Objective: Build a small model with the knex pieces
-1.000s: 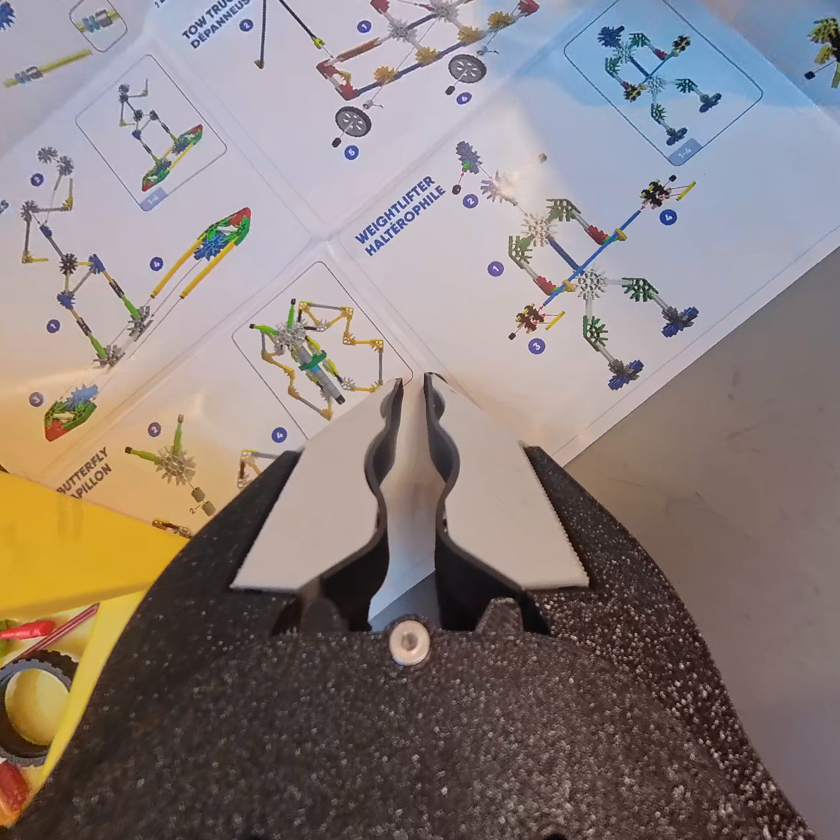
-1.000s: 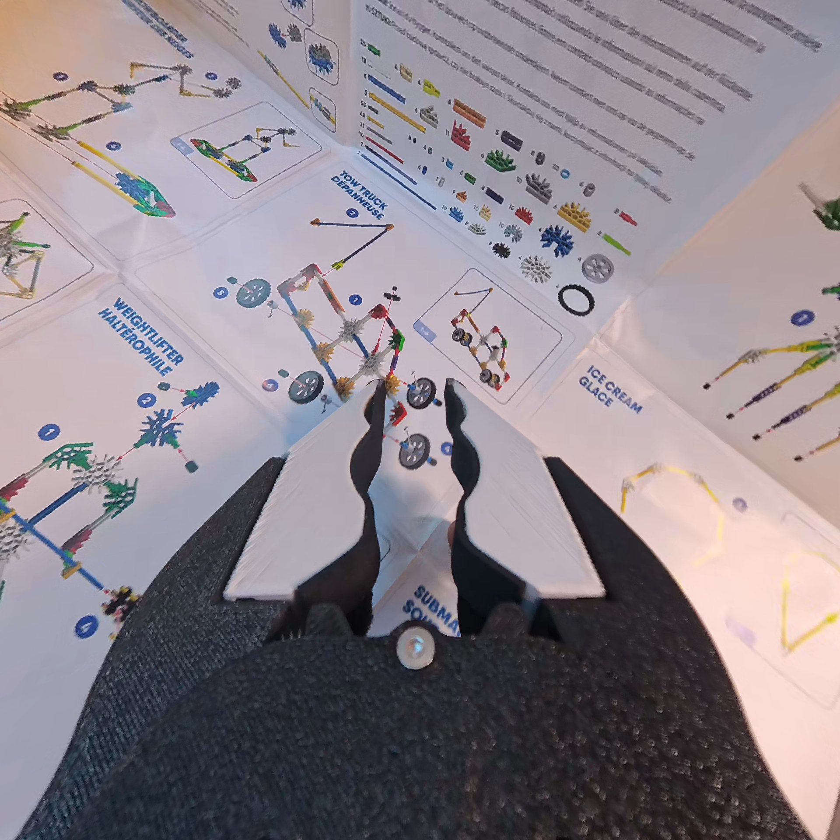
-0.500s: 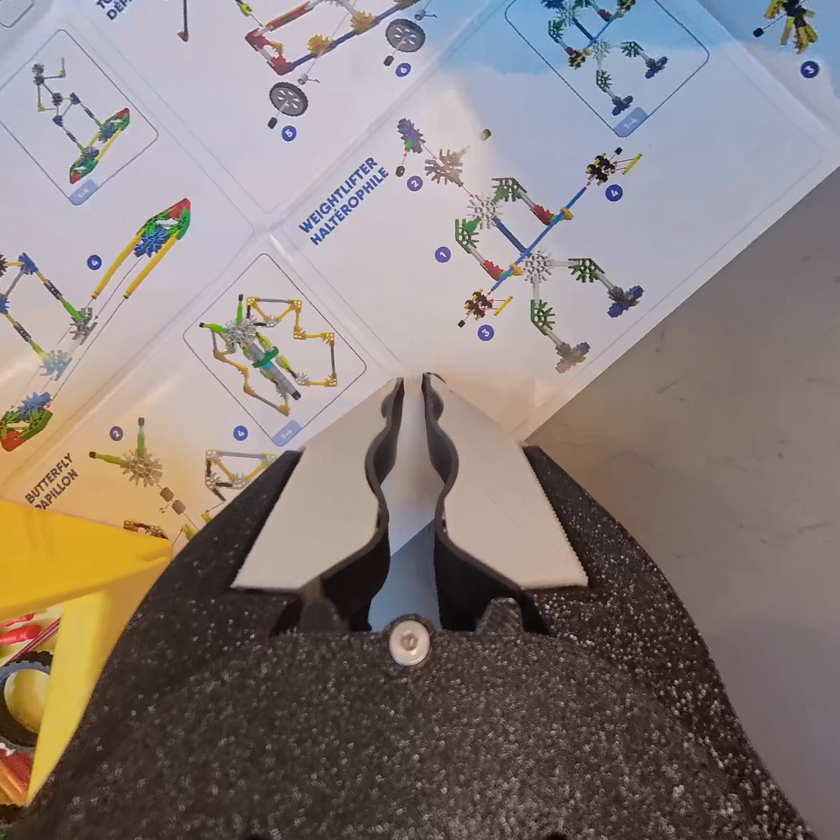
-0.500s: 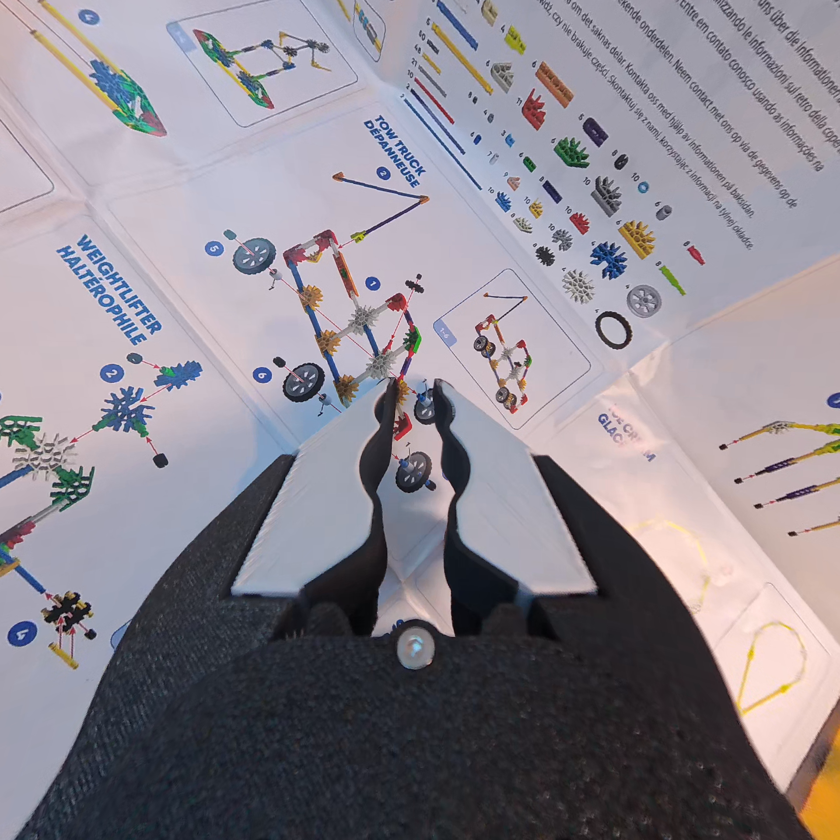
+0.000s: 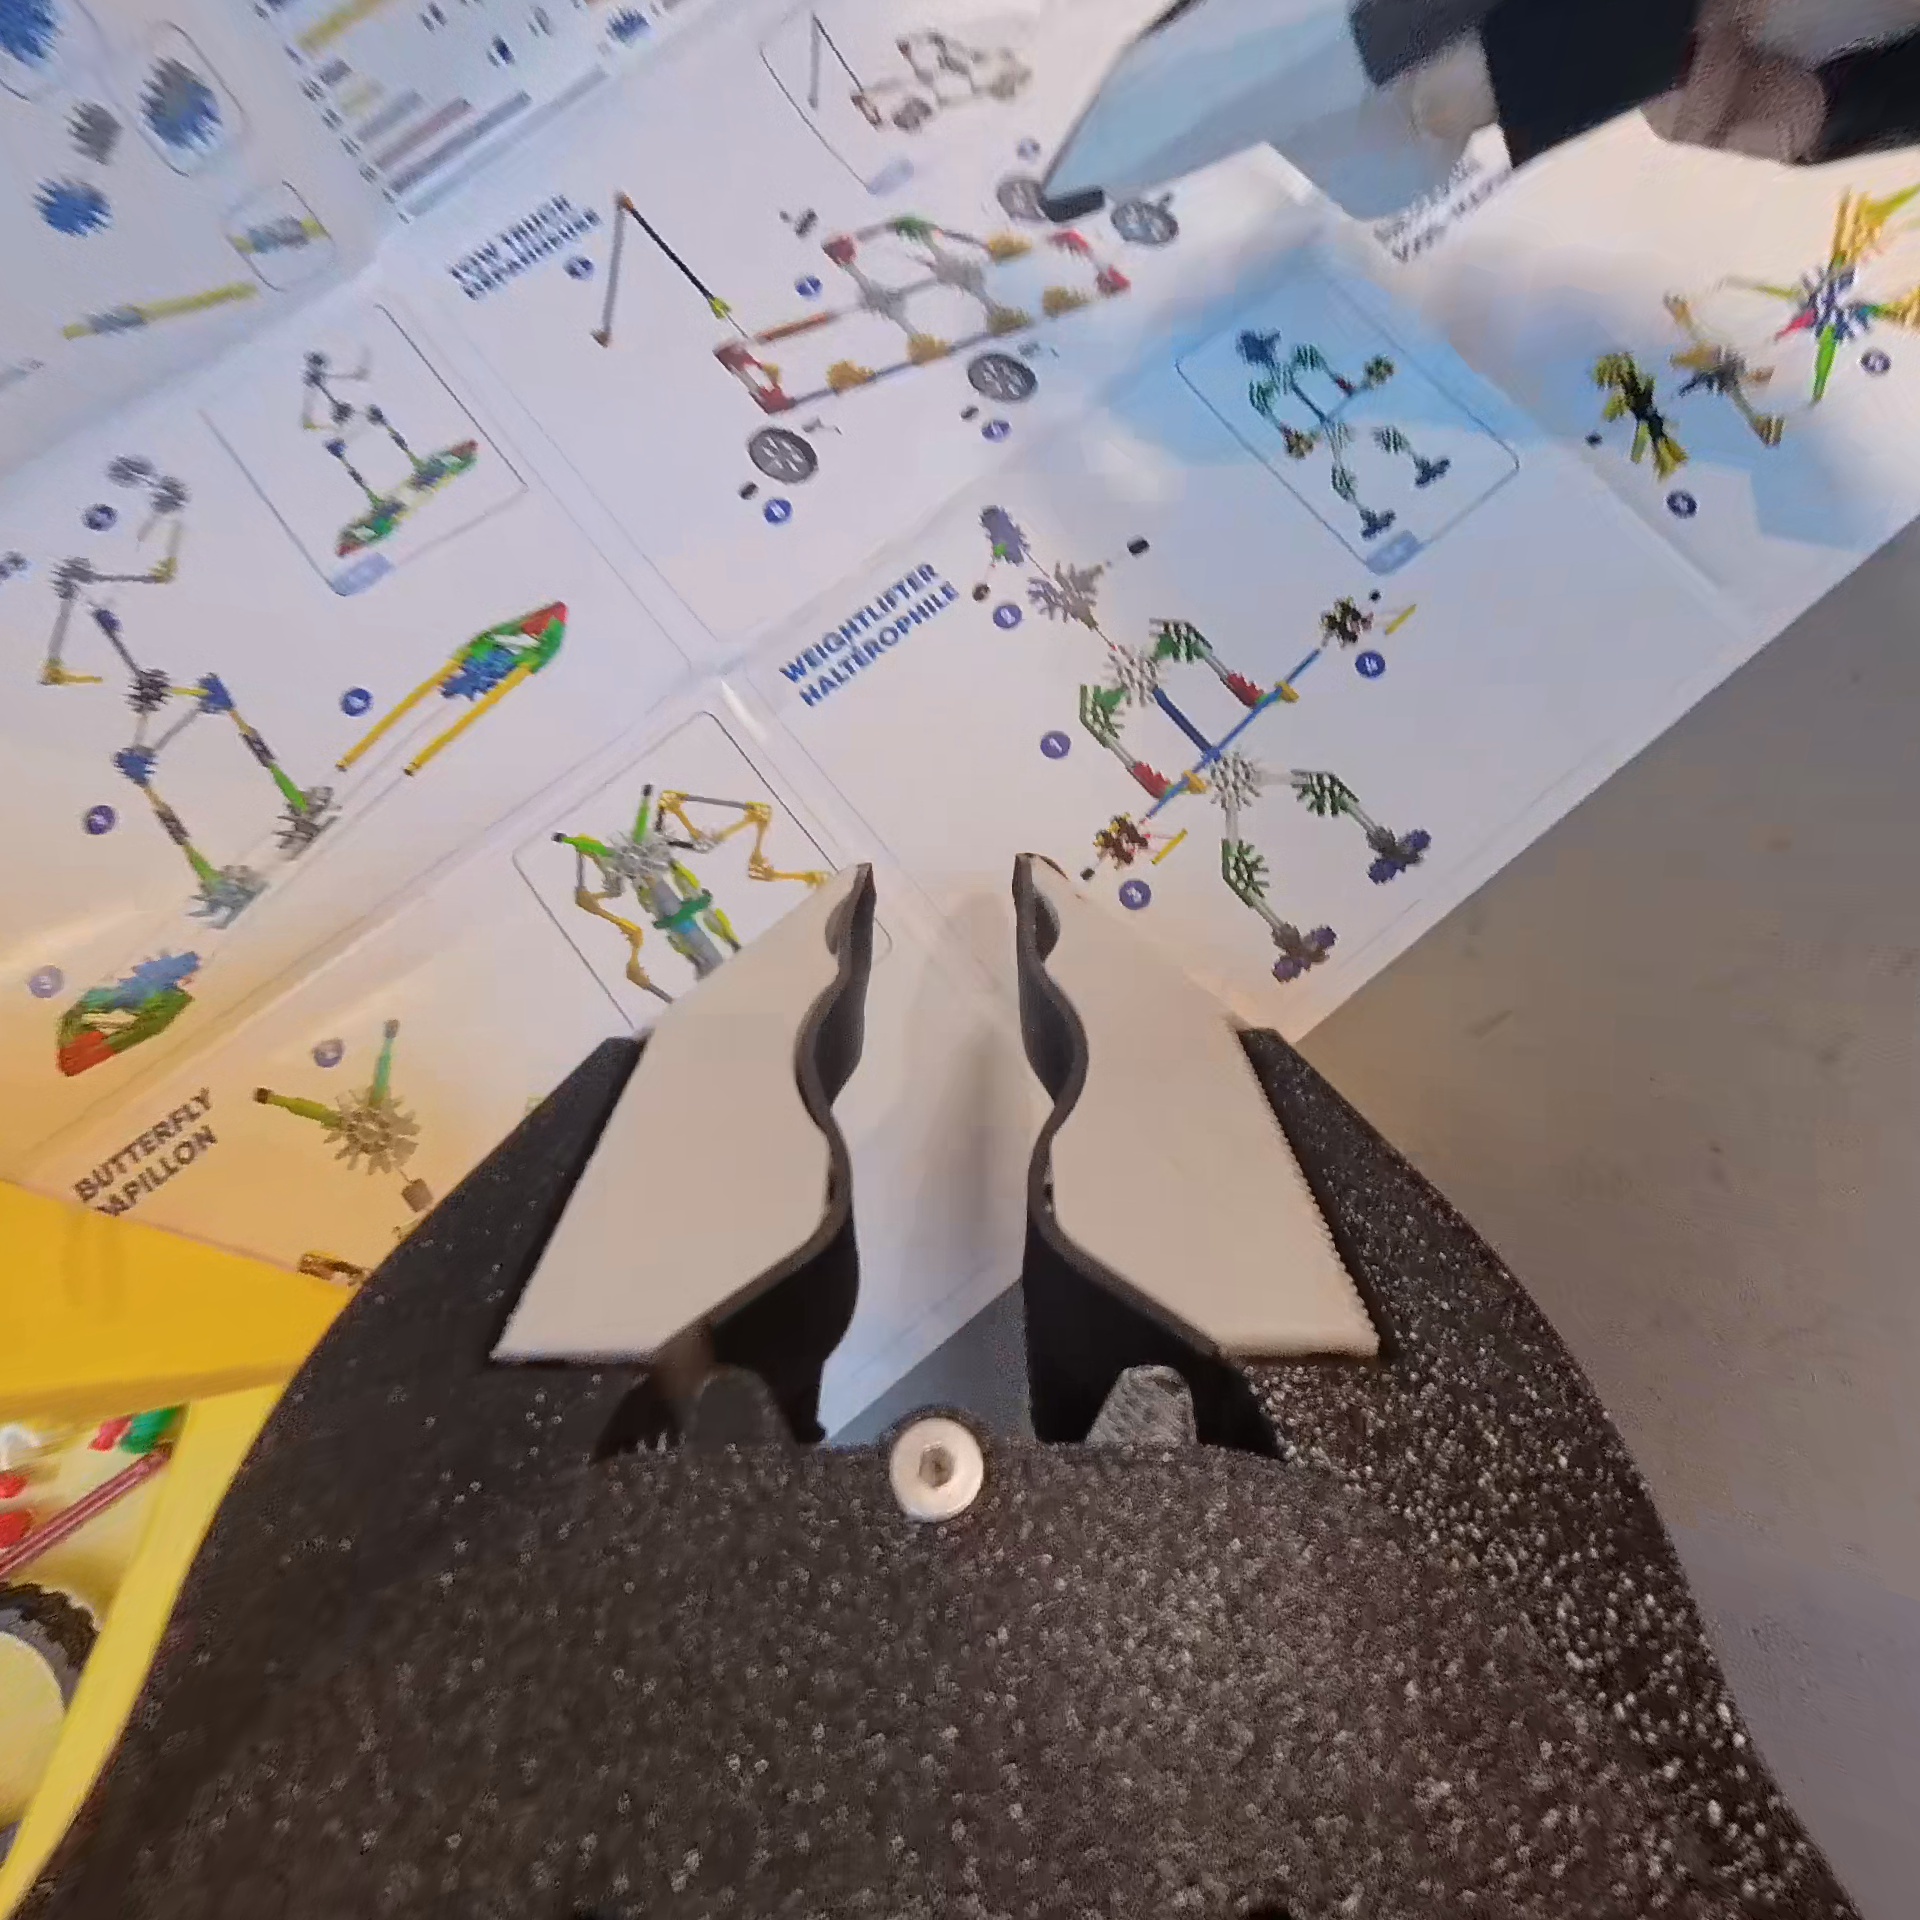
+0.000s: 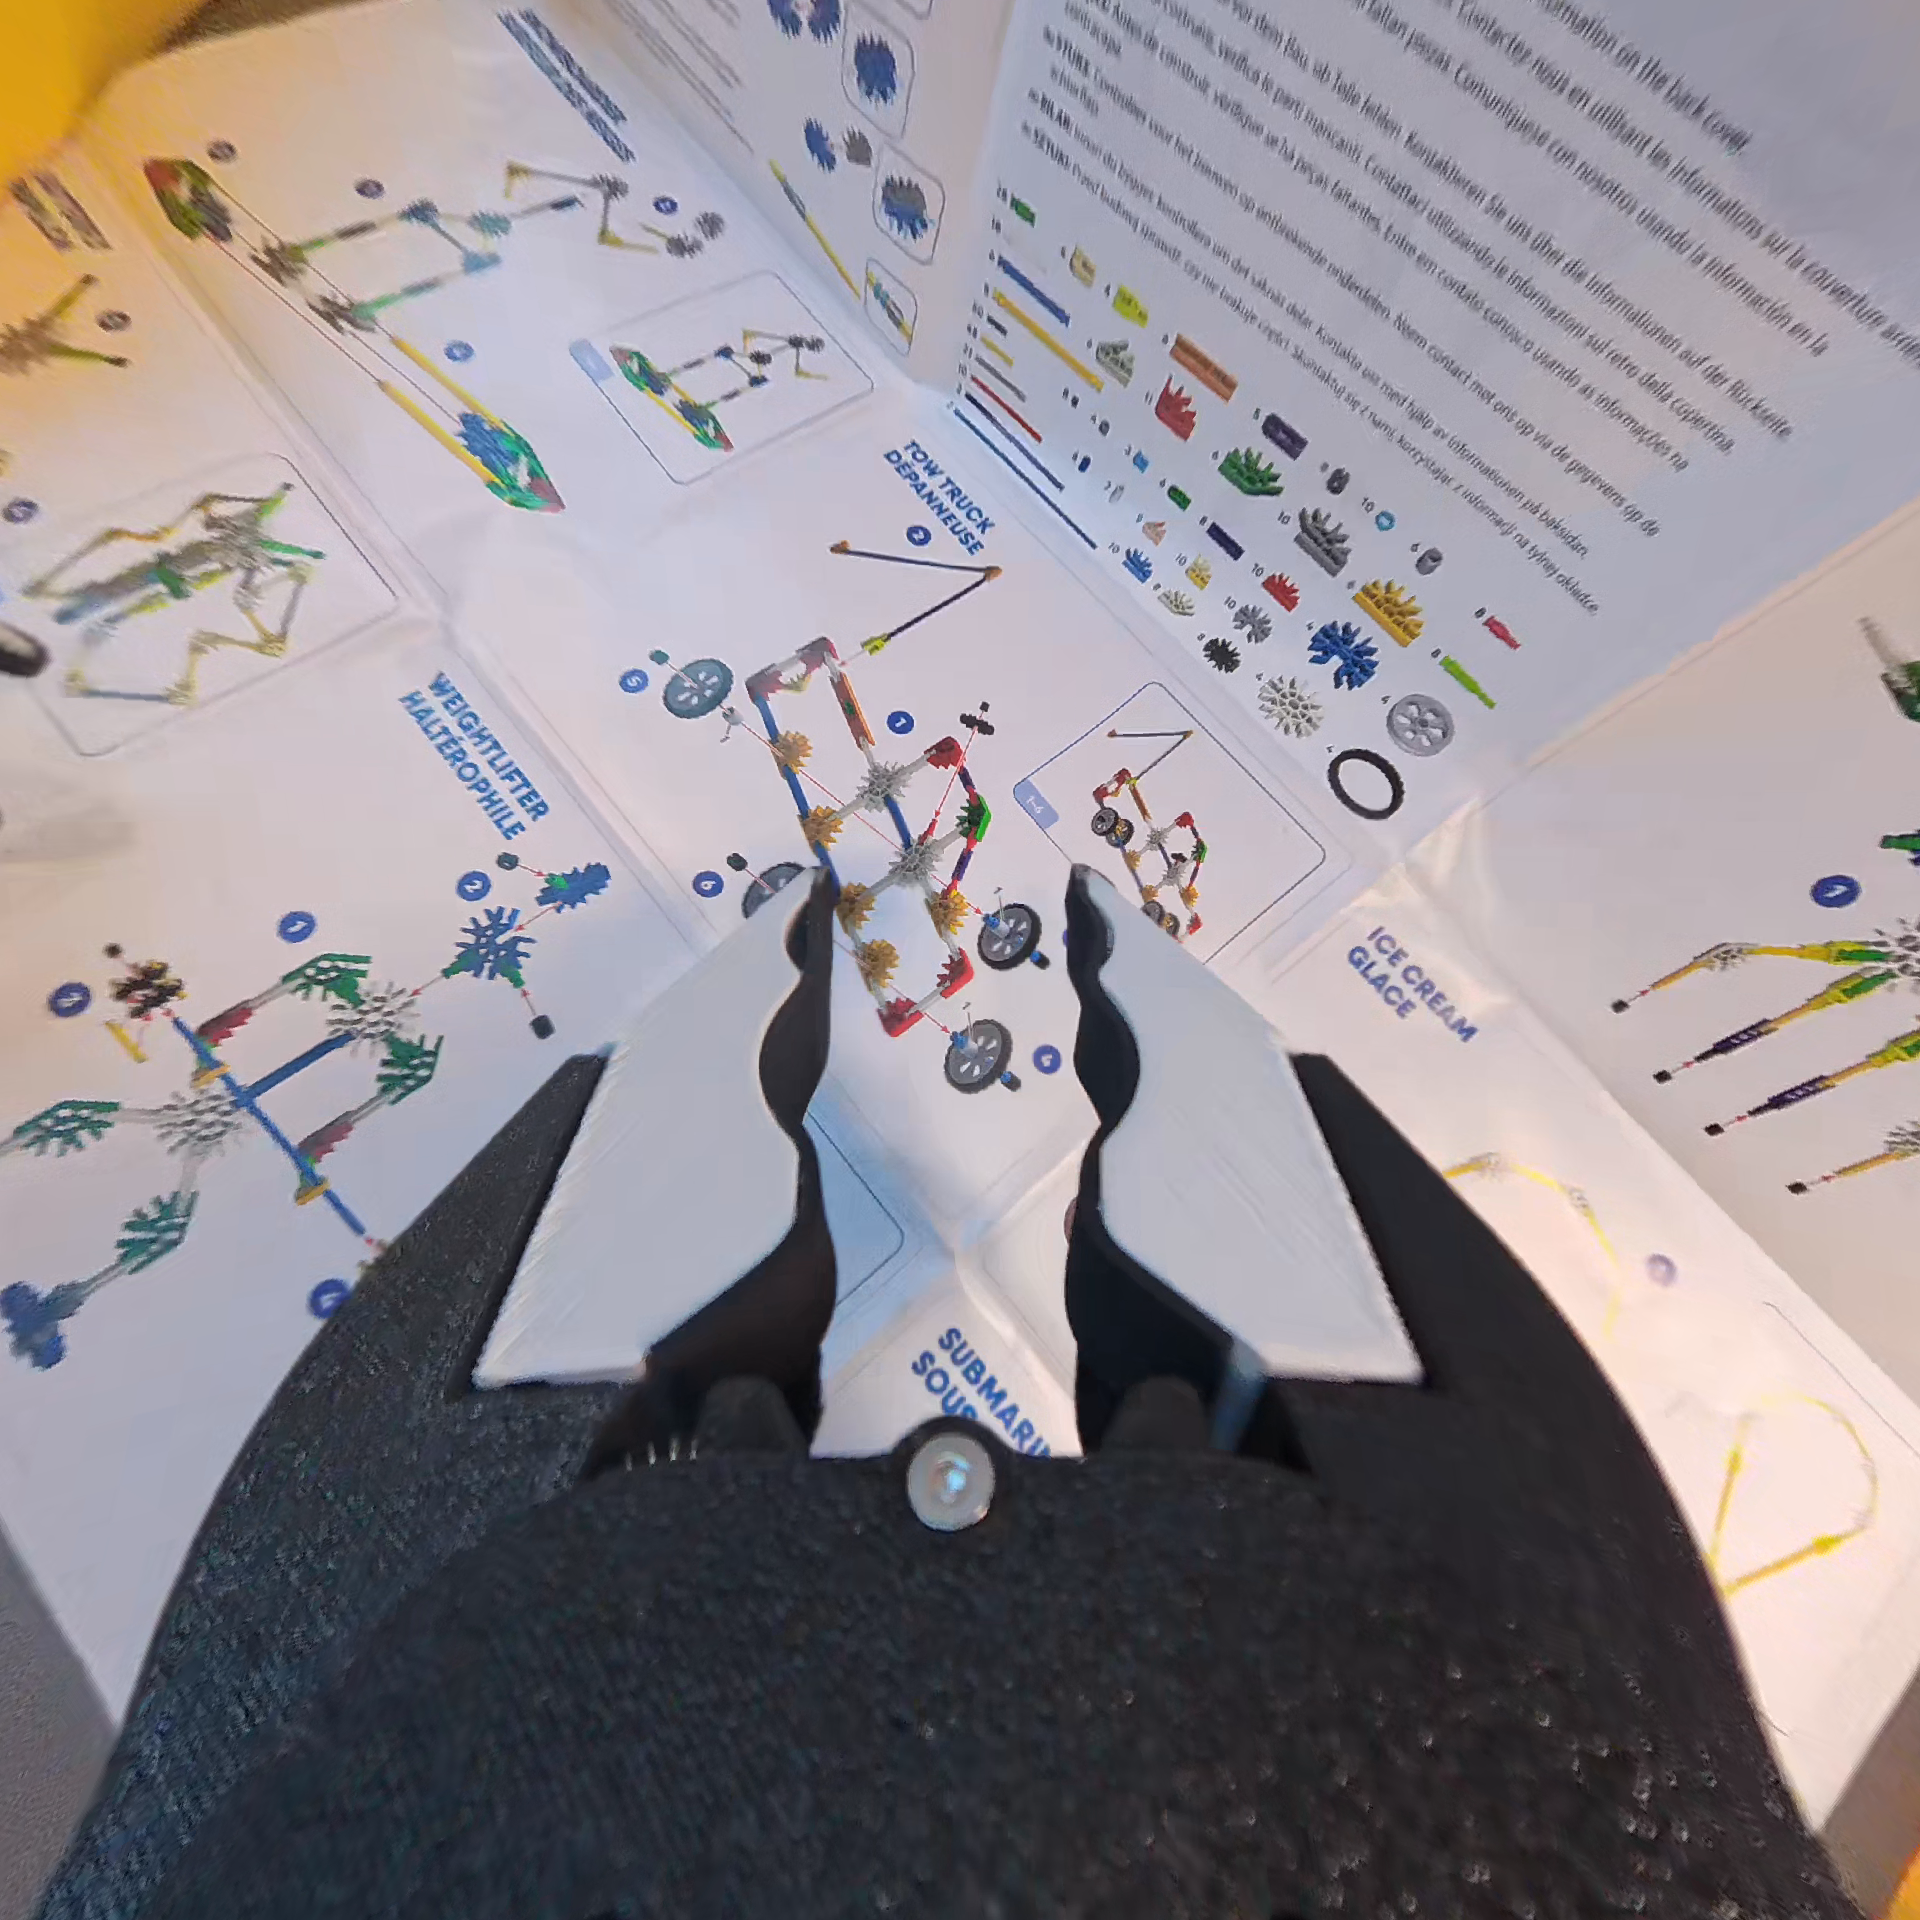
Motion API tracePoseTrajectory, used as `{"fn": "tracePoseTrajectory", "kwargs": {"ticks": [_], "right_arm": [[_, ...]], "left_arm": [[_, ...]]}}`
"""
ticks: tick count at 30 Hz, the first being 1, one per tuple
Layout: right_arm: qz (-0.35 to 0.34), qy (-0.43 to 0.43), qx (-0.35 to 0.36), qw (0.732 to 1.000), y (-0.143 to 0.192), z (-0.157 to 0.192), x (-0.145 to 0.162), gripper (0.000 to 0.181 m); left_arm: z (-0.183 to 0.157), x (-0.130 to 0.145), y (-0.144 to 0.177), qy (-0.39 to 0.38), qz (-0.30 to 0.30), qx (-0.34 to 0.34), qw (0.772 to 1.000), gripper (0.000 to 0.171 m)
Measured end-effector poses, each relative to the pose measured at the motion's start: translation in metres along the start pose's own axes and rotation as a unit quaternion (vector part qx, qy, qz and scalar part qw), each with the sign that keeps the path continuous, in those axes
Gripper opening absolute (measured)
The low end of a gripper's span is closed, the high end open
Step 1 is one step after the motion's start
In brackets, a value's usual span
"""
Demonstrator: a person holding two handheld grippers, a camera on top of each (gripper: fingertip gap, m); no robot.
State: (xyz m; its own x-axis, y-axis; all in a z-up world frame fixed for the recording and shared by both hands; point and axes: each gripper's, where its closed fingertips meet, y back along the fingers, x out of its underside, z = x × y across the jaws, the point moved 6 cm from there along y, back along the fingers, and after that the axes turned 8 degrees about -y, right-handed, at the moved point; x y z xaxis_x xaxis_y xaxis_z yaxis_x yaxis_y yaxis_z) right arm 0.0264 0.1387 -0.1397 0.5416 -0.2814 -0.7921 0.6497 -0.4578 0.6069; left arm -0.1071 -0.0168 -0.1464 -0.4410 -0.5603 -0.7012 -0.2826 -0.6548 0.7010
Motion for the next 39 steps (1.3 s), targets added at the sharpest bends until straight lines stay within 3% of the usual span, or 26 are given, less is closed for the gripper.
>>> {"fn": "tracePoseTrajectory", "kwargs": {"ticks": [5,9,13,18,24,39], "right_arm": [[-0.004,-0.015,-0.036,0.999,0.011,0.014,-0.004,0.052],[0.014,-0.008,-0.041,0.999,0.008,0.019,0.001,0.060],[-0.019,-0.021,-0.041,0.999,0.011,0.020,-0.007,0.058],[-0.070,-0.035,-0.052,0.996,0.013,0.028,-0.016,0.040],[-0.073,-0.034,-0.046,0.996,0.010,0.028,-0.014,0.013],[-0.073,-0.048,-0.036,0.996,0.005,0.020,-0.008,0.018]], "left_arm": [[0.016,-0.012,0.008,0.033,-0.084,-0.067,0.994,0.038],[0.023,-0.015,0.012,0.050,-0.116,-0.090,0.988,0.045],[0.028,-0.018,0.018,0.057,-0.143,-0.113,0.982,0.046],[0.031,-0.019,0.021,0.069,-0.154,-0.117,0.979,0.043],[0.033,-0.019,0.021,0.069,-0.156,-0.123,0.978,0.042],[0.034,-0.015,0.016,0.070,-0.153,-0.121,0.978,0.041]]}}
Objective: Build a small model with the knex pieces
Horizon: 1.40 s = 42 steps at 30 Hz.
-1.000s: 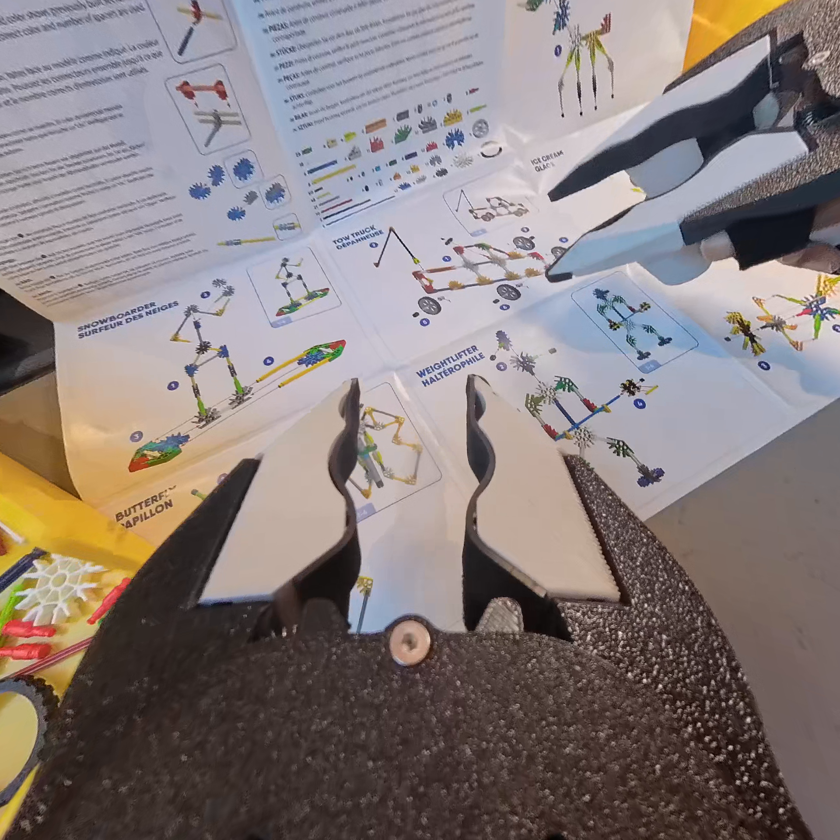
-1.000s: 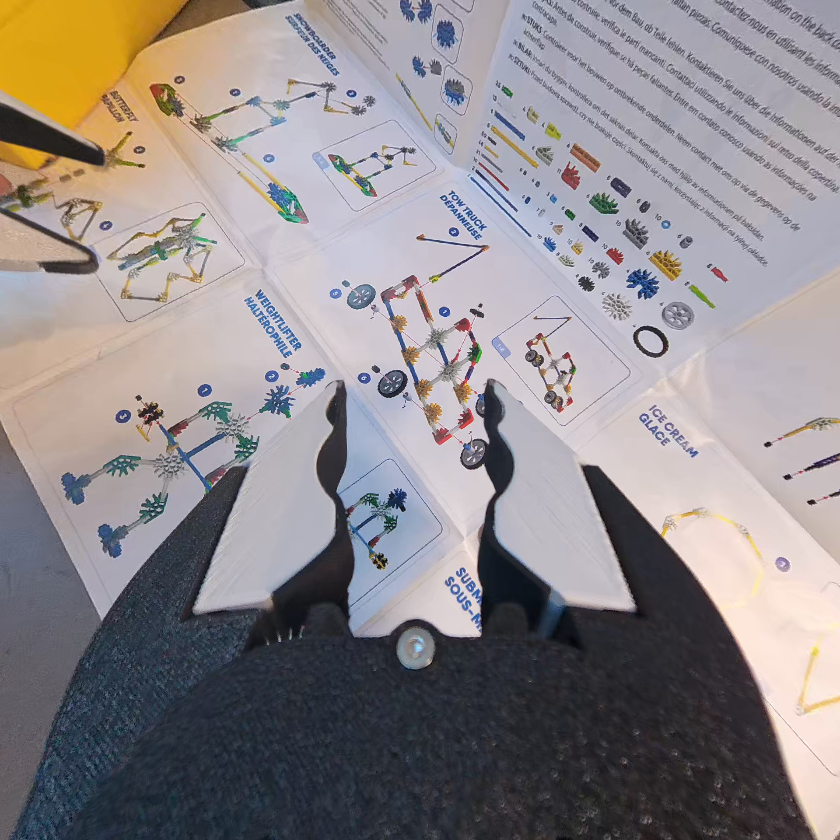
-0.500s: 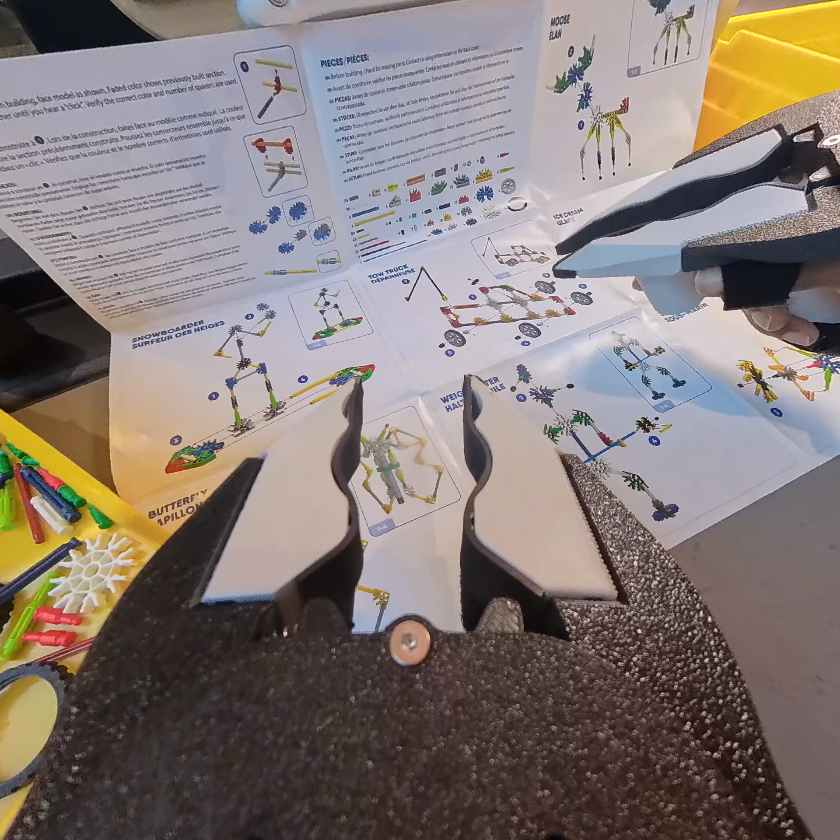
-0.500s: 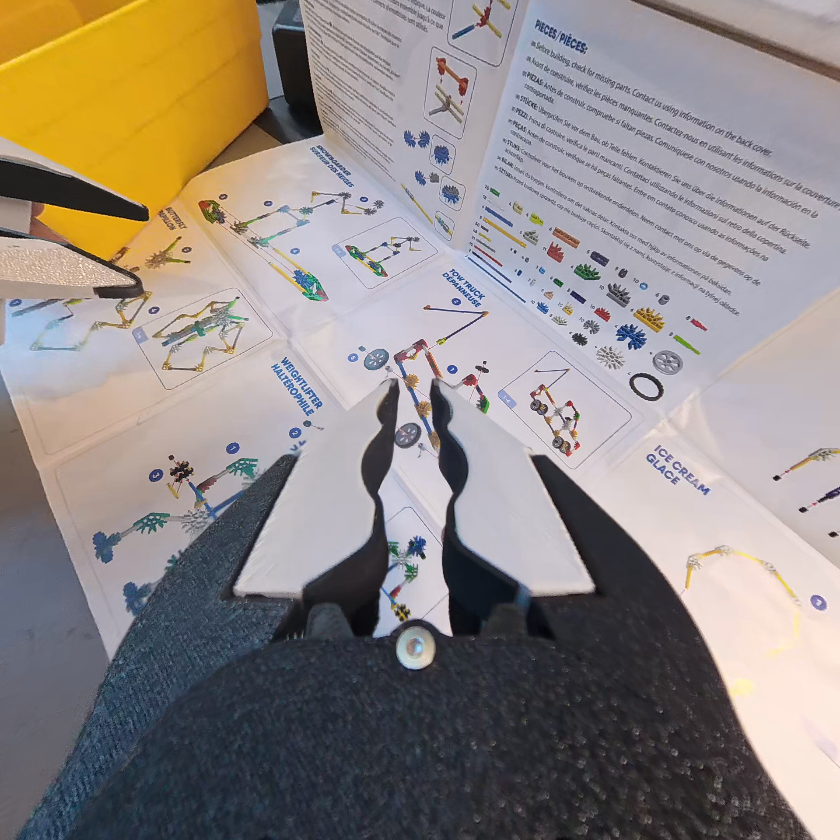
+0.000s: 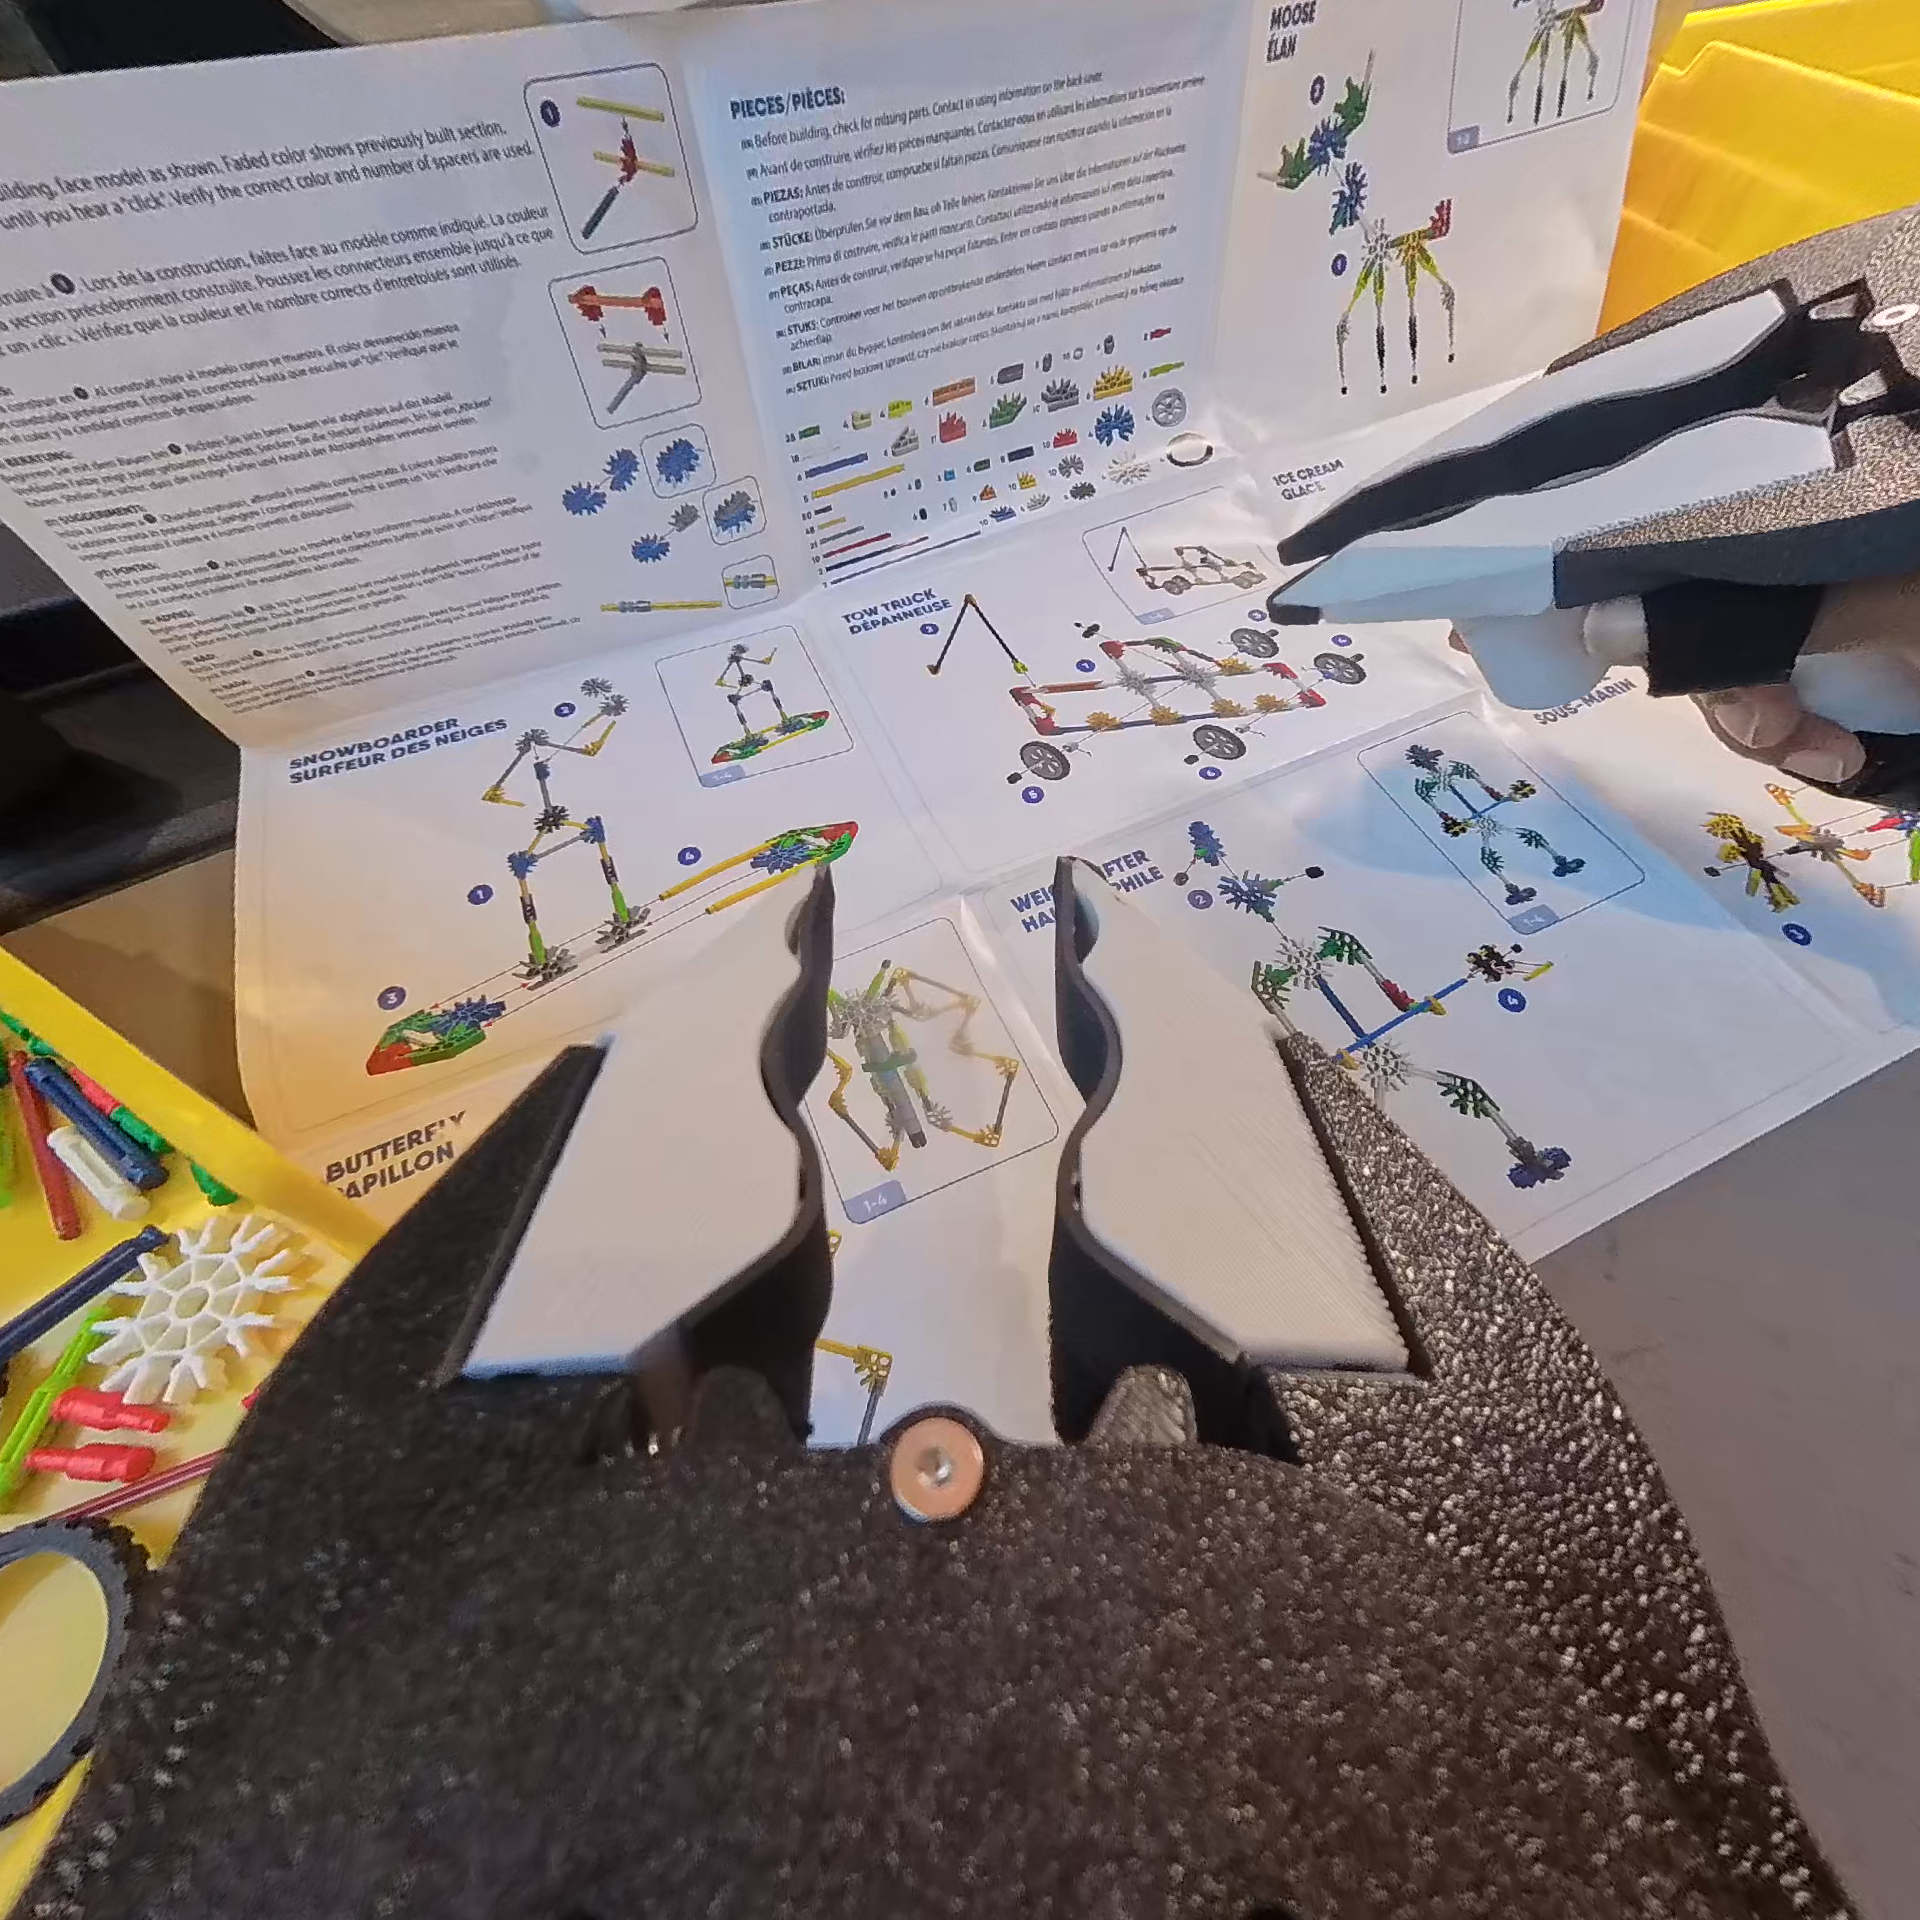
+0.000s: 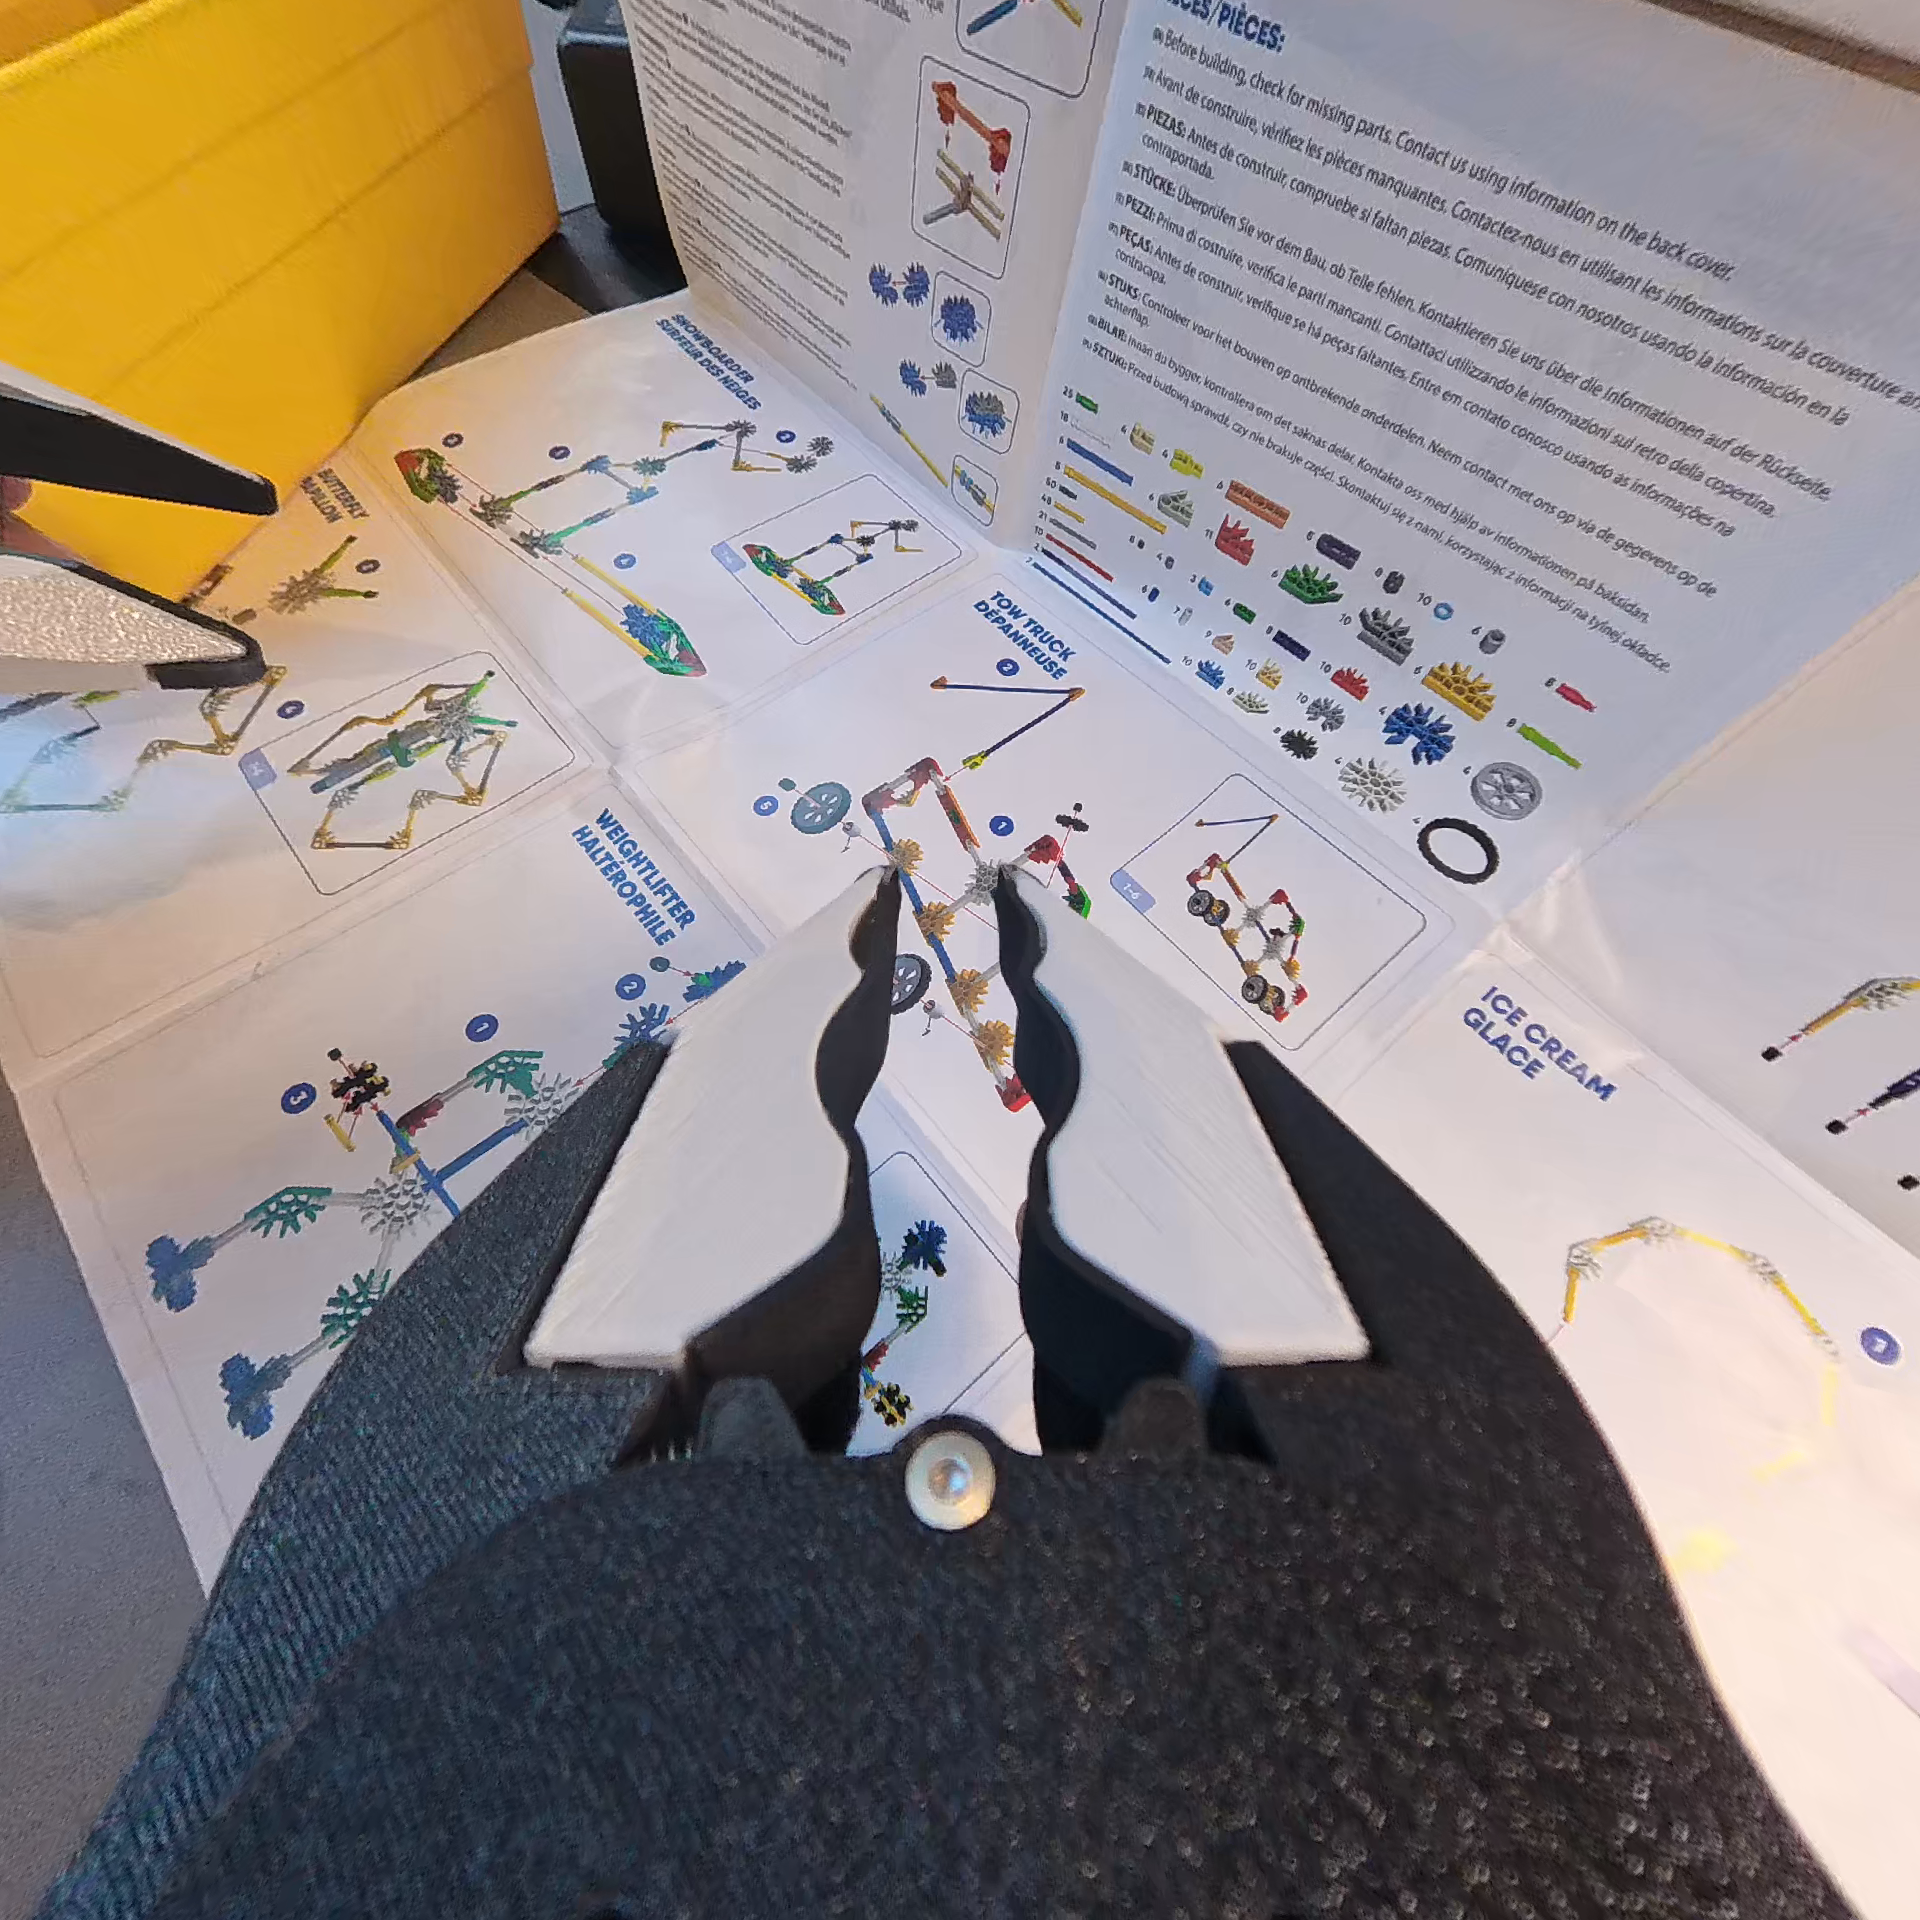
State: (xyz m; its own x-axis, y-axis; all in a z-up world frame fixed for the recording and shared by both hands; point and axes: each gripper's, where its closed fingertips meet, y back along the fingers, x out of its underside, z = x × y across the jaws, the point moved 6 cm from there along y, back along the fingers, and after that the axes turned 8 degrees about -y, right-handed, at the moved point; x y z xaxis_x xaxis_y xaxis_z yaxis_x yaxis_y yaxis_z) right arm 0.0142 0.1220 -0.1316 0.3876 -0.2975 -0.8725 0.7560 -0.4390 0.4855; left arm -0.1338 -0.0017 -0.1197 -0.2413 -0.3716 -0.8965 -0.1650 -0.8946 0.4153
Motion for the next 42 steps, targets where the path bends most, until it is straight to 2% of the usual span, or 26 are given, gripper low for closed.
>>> {"fn": "tracePoseTrajectory", "kwargs": {"ticks": [14,18,23,27,32,39,42], "right_arm": [[0.008,-0.001,-0.008,1.000,-0.003,0.003,0.004,0.026],[0.005,0.003,-0.012,1.000,-0.003,0.005,0.002,0.029],[0.002,-0.004,-0.007,1.000,-0.002,0.003,0.000,0.034],[0.006,-0.004,0.005,1.000,-0.001,-0.003,-0.001,0.039],[0.002,-0.034,0.008,0.999,0.006,-0.018,-0.004,0.041],[-0.004,-0.038,-0.005,0.999,0.017,-0.013,-0.010,0.041],[-0.001,-0.020,-0.050,0.999,0.029,0.003,-0.014,0.040]], "left_arm": [[0.001,0.004,-0.002,-0.004,0.014,0.006,1.000,0.040],[0.011,-0.003,0.008,-0.037,0.019,0.018,0.999,0.039],[0.029,-0.008,0.023,-0.043,0.022,0.016,0.999,0.038],[0.027,0.004,0.028,-0.087,0.087,0.069,0.990,0.034],[0.019,0.031,0.040,-0.124,0.196,0.150,0.961,0.036],[0.029,0.054,0.057,-0.075,0.245,0.192,0.948,0.045],[0.032,0.070,0.073,-0.072,0.251,0.201,0.944,0.049]]}}
